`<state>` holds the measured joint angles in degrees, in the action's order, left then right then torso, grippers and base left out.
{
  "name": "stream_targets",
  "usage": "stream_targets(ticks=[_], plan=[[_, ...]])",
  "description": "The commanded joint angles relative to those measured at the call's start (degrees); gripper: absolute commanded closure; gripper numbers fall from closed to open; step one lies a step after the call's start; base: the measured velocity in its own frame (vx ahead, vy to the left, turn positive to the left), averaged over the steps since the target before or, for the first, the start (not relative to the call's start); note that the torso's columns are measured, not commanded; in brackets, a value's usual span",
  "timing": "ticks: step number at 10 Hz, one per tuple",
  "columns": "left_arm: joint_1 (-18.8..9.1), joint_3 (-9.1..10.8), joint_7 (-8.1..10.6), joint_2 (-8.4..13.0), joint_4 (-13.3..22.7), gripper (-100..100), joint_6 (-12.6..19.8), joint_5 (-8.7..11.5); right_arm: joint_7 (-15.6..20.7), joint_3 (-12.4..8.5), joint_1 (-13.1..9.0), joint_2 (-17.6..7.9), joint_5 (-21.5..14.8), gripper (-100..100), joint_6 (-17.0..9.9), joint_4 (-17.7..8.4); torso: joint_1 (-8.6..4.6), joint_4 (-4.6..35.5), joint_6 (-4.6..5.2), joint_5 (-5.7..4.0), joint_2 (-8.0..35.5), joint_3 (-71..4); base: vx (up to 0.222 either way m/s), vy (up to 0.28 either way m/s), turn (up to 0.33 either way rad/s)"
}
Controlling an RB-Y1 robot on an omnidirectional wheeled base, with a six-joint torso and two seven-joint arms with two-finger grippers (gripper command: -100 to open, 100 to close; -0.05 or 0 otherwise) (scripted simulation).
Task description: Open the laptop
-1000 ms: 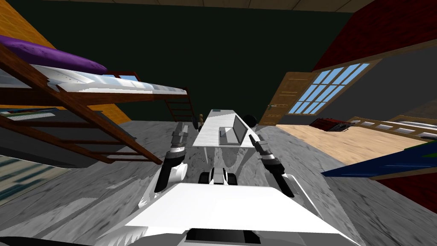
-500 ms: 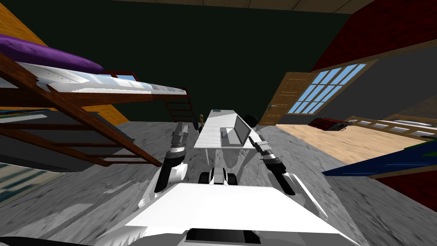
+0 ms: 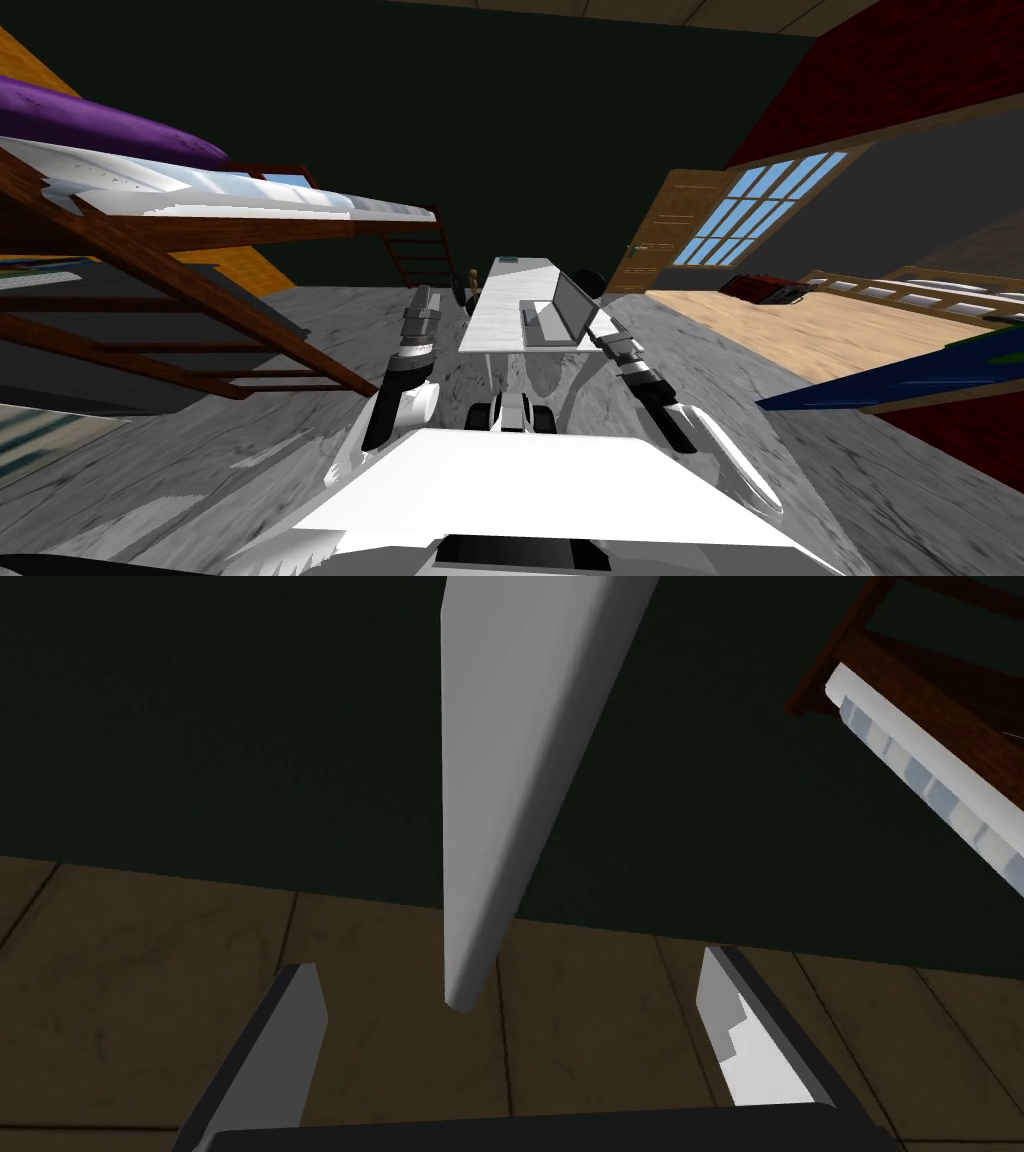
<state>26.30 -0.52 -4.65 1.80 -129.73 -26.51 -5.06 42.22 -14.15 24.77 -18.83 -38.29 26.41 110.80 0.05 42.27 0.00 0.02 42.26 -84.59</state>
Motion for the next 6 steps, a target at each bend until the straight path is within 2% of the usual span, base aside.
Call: stream_targets(ticks=[1,6], plan=[[0.0,0.00,0.00,0.0,0.0,0,0.0,0.0,4.3,-1.0,-0.5,-1.6,-3.6,-100,-1.0,-2.0,-0.06,0.0,0.00,-0.01,0.0,0.0,0.047,0.091,-0.029],[0.0,0.00,0.00,0.0,0.0,0,0.0,0.0,10.7,-2.9,-1.3,-4.2,-9.1,-100,-2.4,-5.4,-0.11,0.0,0.00,-0.04,0.0,0.0,0.033,0.072,-0.028]])
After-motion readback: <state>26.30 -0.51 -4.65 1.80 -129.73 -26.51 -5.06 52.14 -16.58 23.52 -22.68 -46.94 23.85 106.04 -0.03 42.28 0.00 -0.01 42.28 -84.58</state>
